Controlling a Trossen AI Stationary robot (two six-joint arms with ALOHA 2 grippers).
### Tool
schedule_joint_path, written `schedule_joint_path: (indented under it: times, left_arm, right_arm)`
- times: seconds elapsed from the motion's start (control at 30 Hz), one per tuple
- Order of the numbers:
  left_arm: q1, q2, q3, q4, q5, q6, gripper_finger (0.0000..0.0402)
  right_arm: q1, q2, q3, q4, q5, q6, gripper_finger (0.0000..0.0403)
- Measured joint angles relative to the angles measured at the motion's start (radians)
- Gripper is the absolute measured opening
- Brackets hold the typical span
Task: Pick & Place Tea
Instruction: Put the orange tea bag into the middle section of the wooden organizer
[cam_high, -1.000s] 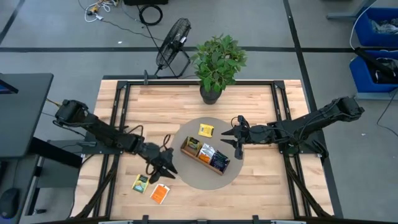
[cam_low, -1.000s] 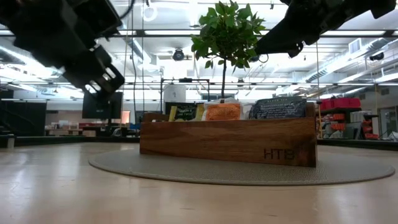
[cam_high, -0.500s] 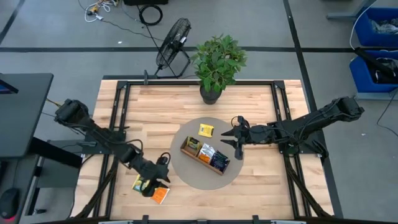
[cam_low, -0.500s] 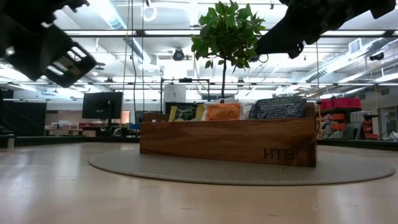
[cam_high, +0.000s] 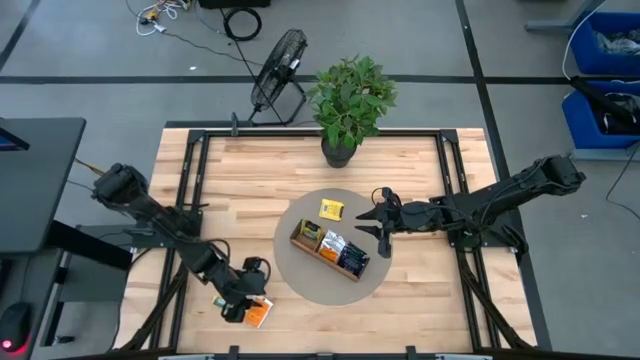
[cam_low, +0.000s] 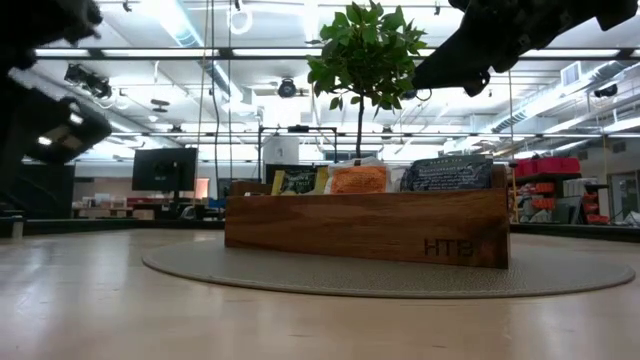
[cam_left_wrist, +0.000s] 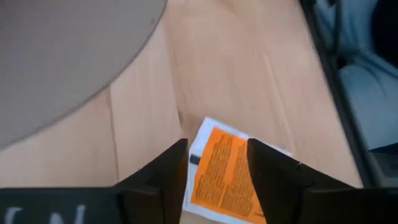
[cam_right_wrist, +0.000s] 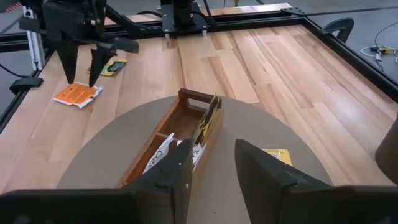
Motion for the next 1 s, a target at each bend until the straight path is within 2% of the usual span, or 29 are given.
schedule_joint_path:
  times: [0.3,0.57,0.8,1.0]
  left_arm:
    - [-0.004,0.063,0.000,0.003,0.000,-0.012,0.0227]
    - [-0.004,0.141,0.003,-0.006,-0.005,0.011,0.0219]
    - [0.007,0.144,0.004,-0.034,-0.005,0.021,0.0183]
    - [0.027,0.144,0.003,-0.045,-0.006,0.036,0.0103]
  right_arm:
    - [0.000,0.000,0.000,-0.002,0.001,-0.004,0.0128]
    - [0.000,0.000,0.000,-0.002,0.003,-0.015,0.0128]
    - [0.000,0.000,0.000,-0.002,0.004,-0.023,0.0128]
    - [0.000,0.000,0.000,-0.003,0.004,-0.023,0.0128]
